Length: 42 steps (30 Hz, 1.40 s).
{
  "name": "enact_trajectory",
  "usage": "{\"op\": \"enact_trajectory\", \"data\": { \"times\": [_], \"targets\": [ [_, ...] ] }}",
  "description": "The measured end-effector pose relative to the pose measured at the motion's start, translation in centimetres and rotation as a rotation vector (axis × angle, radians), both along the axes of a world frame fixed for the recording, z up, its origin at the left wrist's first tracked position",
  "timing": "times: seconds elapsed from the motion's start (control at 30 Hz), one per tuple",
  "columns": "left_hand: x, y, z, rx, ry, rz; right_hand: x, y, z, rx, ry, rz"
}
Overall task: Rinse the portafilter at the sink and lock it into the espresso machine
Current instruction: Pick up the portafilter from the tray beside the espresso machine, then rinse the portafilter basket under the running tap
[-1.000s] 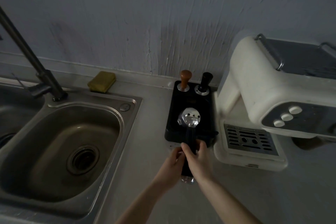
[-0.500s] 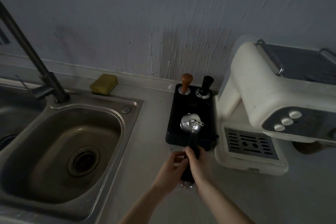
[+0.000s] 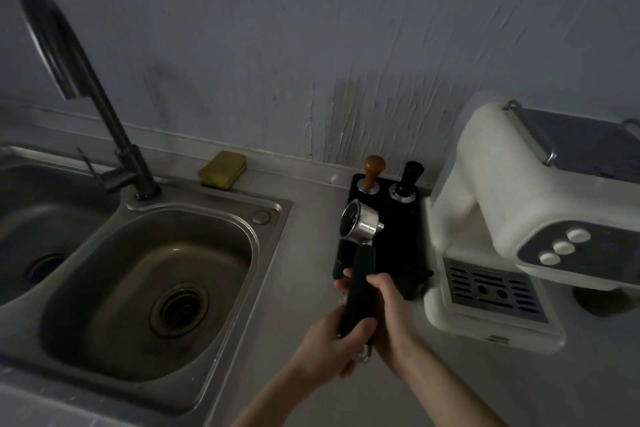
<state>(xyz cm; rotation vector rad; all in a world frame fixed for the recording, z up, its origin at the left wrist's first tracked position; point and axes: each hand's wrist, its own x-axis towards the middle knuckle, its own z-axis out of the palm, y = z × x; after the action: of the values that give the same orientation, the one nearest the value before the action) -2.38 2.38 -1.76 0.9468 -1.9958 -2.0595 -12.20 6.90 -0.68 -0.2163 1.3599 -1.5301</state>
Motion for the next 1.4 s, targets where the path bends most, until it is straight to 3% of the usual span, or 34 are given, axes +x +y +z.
{"op": "enact_trajectory", "data": {
  "times": [0.13, 0.2, 0.33, 0.47, 0.6, 0.73, 0.83, 0.9, 1.03, 1.2, 1.4],
  "targets": [
    [1.8, -0.4, -0.4, -0.320, -0.091, 0.178, 1.9, -1.7, 0.7, 0.082, 0.286, 0.069],
    [2.7, -0.8, -0.3, -0.346, -0.078, 0.235, 3.0, -2.5, 1.0, 0.138, 0.427, 0.093],
    [4.3, -2.3, -0.1, -0.368, -0.157, 0.327, 4.9, -4.7, 1.0, 0.195, 0.529, 0.134],
    [6.1, -3.9, -0.2, -0.425, -0.275, 0.350, 6.6, -7.1, 0.9, 0.203, 0.543, 0.214],
    [7.9, -5.5, 0.0, -0.421, -0.285, 0.298, 7.8, -9.2, 0.5, 0.217, 0.414, 0.241],
    [10.2, -7.6, -0.1, -0.403, -0.291, 0.152, 8.8, -10.4, 0.4, 0.190, 0.313, 0.286],
    [12.4, -10.1, 0.3, -0.507, -0.367, -0.075, 9.5, -11.1, 0.4, 0.197, 0.321, 0.304],
    [13.8, -12.5, 0.5, -0.533, -0.430, -0.100, 9.9, -11.4, 0.2, 0.215, 0.366, 0.339],
    [16.0, -17.4, 0.9, -0.539, -0.480, 0.191, 10.7, -12.2, 0.0, 0.217, 0.446, 0.398],
    [17.7, -23.2, 0.8, -0.599, -0.520, 0.597, 11.1, -13.5, -0.1, 0.178, 0.413, 0.466],
    [18.4, -28.2, 1.5, -0.681, -0.540, 0.669, 10.9, -15.1, -0.4, 0.137, 0.421, 0.527]
  ]
}}
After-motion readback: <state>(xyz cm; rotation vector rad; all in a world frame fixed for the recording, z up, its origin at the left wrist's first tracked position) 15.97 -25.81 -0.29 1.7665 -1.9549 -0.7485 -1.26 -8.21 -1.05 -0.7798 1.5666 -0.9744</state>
